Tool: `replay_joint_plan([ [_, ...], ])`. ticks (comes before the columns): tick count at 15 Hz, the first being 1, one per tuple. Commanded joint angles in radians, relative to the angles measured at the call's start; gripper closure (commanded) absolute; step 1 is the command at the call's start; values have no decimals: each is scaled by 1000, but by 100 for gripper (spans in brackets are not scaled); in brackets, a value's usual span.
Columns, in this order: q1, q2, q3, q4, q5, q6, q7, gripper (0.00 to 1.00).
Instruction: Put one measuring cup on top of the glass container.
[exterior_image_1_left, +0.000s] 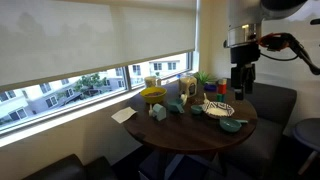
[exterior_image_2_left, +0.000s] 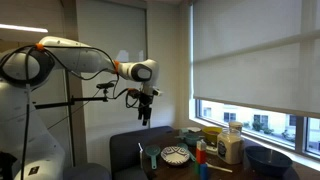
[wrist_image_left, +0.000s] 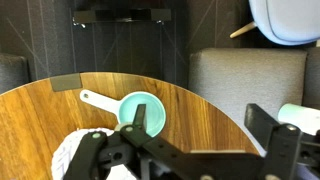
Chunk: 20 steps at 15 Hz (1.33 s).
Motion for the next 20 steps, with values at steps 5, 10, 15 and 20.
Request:
replay_joint_plan([
  [5, 0, 1, 0, 2, 0, -1, 0, 0],
  [10, -21, 92, 30, 23, -126, 174, 93, 0],
  [15, -6, 268, 53, 103, -329, 379, 268, 0],
  [20, 32, 424, 27, 243, -297, 431, 365, 0],
])
